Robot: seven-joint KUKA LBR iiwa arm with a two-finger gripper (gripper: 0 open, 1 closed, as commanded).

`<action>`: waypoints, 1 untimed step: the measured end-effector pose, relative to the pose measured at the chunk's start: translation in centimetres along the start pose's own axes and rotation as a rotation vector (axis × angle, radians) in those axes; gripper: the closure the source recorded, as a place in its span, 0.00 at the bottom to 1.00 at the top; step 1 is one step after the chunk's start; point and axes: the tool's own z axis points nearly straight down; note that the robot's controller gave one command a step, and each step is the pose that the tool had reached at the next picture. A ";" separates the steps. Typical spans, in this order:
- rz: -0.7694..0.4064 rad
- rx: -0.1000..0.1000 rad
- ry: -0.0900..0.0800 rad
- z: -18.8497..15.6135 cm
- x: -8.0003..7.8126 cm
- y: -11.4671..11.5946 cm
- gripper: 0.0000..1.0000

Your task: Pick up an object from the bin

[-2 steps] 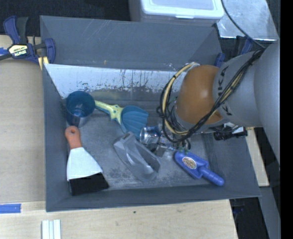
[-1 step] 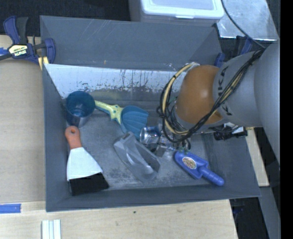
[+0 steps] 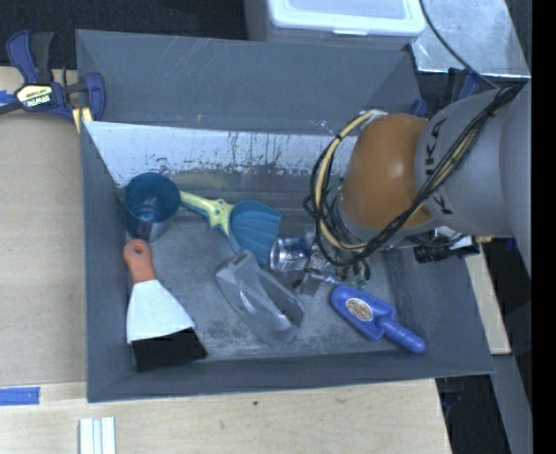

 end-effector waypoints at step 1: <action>-0.001 -0.003 -0.011 -4.6 -0.4 0.0 1.00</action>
Offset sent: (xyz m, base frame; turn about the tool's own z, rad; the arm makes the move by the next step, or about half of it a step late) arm 0.0022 0.0000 0.0715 -0.0002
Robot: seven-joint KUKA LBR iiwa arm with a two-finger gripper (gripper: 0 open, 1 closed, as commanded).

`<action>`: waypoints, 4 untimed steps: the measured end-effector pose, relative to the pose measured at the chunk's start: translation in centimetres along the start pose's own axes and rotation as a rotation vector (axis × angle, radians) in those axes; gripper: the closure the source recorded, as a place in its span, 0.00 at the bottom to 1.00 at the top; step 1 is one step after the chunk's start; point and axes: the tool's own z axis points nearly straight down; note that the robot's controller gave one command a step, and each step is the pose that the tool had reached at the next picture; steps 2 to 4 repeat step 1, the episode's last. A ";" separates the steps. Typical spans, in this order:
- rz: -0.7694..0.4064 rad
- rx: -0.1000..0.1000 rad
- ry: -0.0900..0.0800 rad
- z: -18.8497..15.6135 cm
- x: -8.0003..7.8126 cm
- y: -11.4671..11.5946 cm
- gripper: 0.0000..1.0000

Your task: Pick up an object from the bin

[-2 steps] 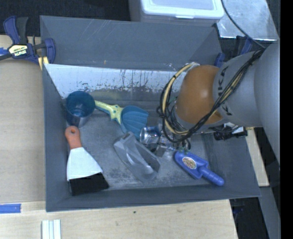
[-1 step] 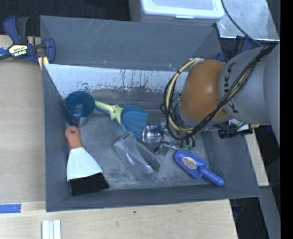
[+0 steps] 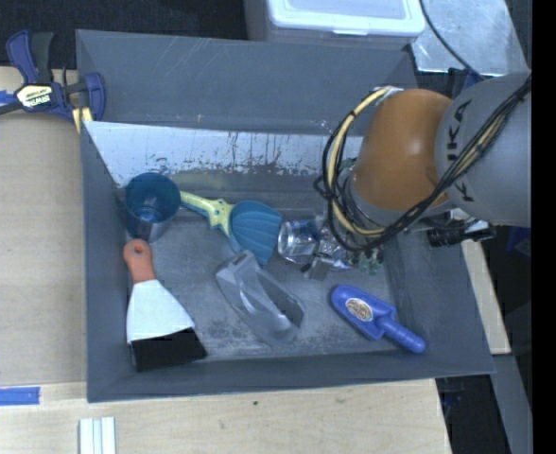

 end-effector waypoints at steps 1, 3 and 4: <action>-0.001 0.000 -0.001 -1.6 -0.1 0.0 1.00; -0.001 0.000 -0.001 -1.6 -0.1 0.0 1.00; -0.001 0.000 -0.001 -1.6 -0.1 0.0 1.00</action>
Offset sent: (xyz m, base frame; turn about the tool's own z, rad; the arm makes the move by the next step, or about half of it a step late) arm 0.0003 -0.0003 0.0138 -0.0008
